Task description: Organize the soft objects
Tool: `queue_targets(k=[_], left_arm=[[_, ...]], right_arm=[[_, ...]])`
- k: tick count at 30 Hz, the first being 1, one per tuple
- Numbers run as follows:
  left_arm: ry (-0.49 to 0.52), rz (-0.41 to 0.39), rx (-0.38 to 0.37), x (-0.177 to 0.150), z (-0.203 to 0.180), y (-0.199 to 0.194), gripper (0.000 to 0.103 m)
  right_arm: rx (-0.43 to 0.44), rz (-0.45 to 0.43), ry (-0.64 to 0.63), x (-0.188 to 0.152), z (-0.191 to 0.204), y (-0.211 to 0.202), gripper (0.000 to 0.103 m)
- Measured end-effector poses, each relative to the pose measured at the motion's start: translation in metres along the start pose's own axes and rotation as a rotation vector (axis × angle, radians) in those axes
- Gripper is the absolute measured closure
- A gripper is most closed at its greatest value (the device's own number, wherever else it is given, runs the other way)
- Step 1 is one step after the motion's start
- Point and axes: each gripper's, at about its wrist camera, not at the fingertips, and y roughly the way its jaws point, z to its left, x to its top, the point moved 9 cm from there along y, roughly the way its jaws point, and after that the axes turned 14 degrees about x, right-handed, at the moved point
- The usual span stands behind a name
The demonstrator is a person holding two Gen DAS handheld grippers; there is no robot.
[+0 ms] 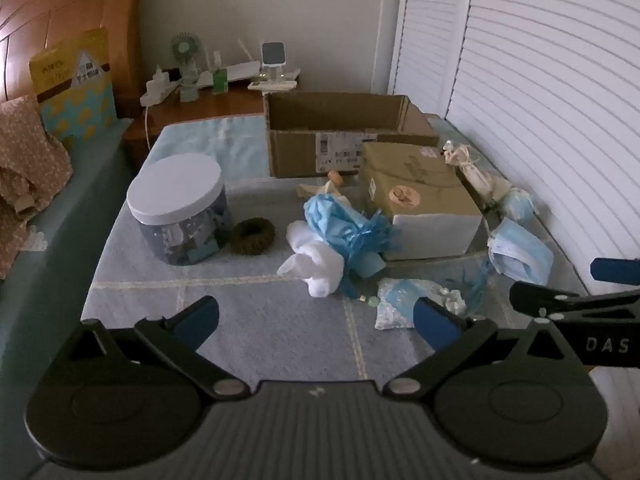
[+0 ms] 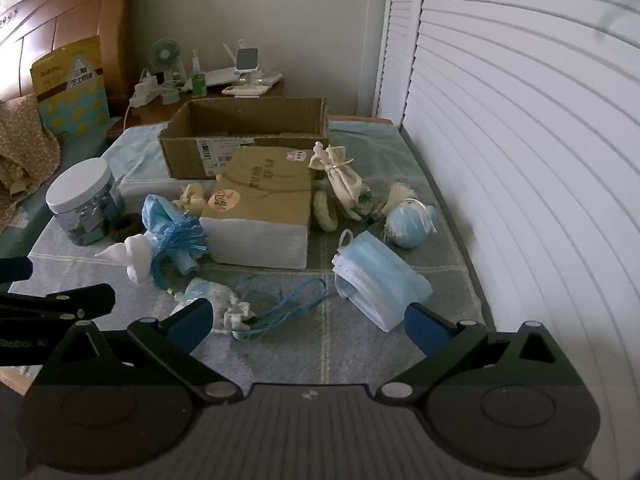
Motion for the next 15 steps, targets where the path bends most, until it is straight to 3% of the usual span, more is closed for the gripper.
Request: queue_targets(k=[15], left_arm=[[-0.013,-0.001,-0.008,-0.0015,-0.0013,-0.0005,0.001]], right_arm=[[0.008,-0.009,0.008,0.0011,0.0014,-0.0027,0.0]])
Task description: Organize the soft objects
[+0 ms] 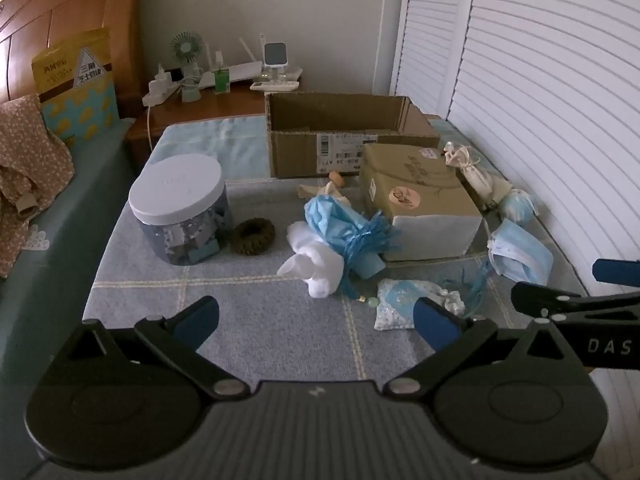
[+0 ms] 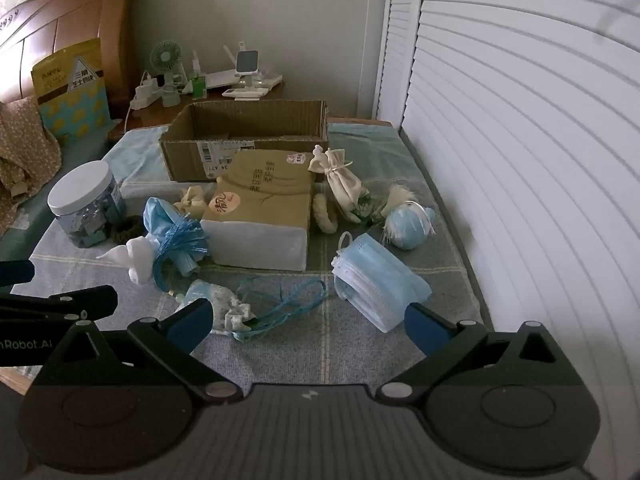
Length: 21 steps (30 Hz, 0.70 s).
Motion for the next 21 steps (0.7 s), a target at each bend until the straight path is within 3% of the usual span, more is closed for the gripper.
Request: queue_targets(k=[21], left_arm=[[-0.002,0.003,0.0,0.001,0.0013,-0.0011,0.001]], right_arm=[[0.0,0.003,0.0,0.001,-0.002,-0.0021,0.0]])
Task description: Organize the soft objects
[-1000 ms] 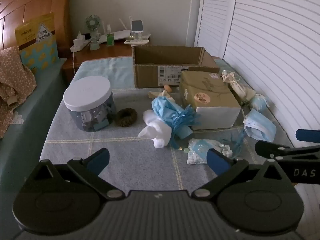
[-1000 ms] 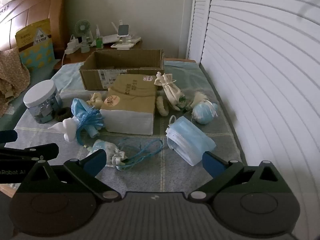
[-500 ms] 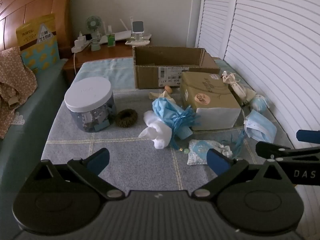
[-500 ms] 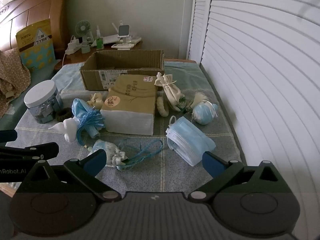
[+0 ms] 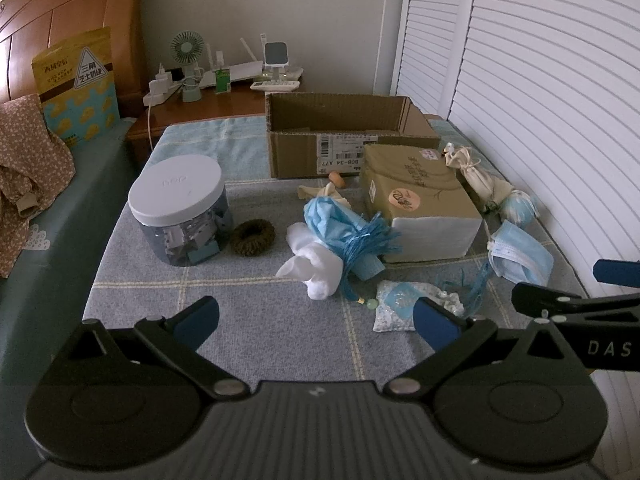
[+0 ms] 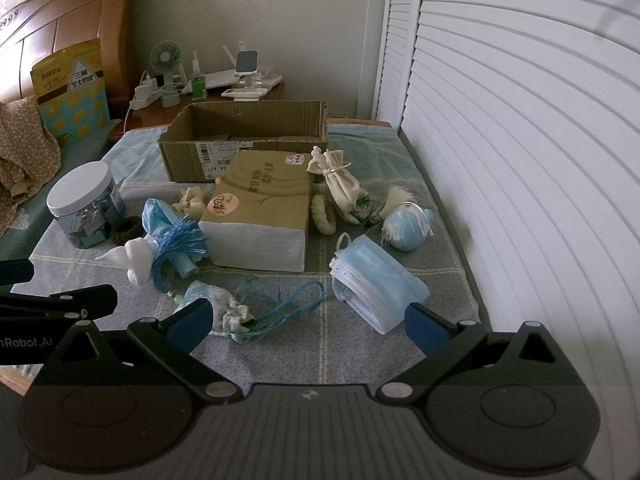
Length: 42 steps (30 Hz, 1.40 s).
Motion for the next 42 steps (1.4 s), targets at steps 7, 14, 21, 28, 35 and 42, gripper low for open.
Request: queue_targets(k=[7,14,21,28,35,42], left_arm=[[0.004,-0.002,0.003,0.0012,0.0003,0.0003,0.001],[0.006,-0.004,0.005,0.0017,0.0,0.0003,0.001],[0.006,-0.005,0.006,0.0029,-0.0008,-0.0005,0.001],[0.008,-0.008,0.009,0.0043,-0.0028,-0.0015,0.001],[0.013,-0.015,0.012,0.0057,-0.0047,-0.0026,0.001],[0.017,-0.02,0.011,0.0069,-0.007,-0.0032,0.001]], right_arm=[[-0.002,-0.002,0.001,0.0003,0.0004,-0.0007,0.0],[-0.001,-0.003,0.002,0.0013,-0.0013,-0.0005,0.0],[-0.003,-0.006,0.0,0.0026,-0.0023,-0.0013,0.0],[-0.004,-0.009,-0.003,0.0021,-0.0031,-0.0013,0.0],[-0.004,-0.011,-0.004,0.0022,-0.0038,-0.0016,0.0],[-0.002,-0.013,-0.005,0.0028,-0.0043,-0.0024,0.0]])
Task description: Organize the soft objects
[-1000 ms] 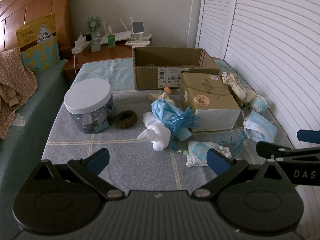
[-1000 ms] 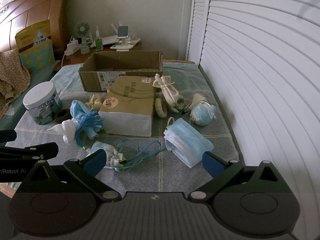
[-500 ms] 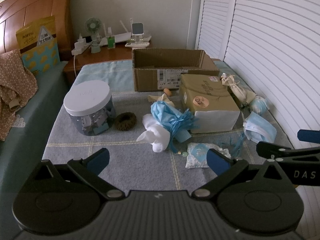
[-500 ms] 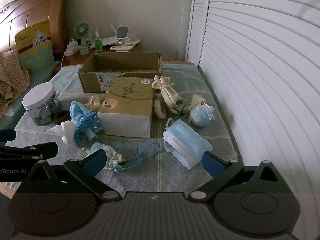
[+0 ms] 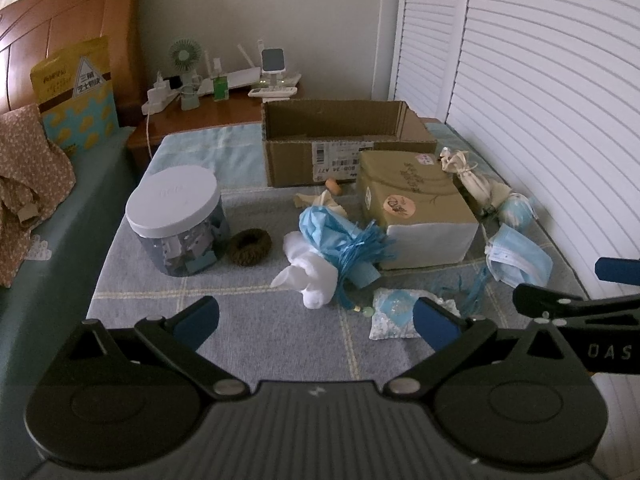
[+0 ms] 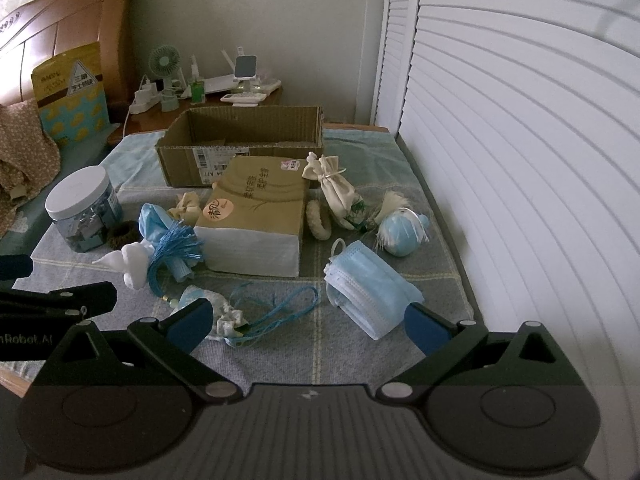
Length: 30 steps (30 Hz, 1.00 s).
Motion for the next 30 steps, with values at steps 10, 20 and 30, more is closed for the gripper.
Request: queue_targets(k=[10,20,30], left_arm=[[0.031,-0.035,-0.016,0.008,-0.007,0.0,0.001],[0.124,-0.104,-0.094,0.008,-0.024,0.01,0.001],[0.216,-0.055,-0.191,-0.013,-0.05,0.031,0.001]], right_arm=[[0.009,-0.019,-0.004,0.001,-0.003,-0.002,0.0],[0.033,-0.037,-0.058,-0.004,-0.007,0.001,0.0],[-0.014,-0.008,-0.078,-0.02,-0.032,0.011,0.0]])
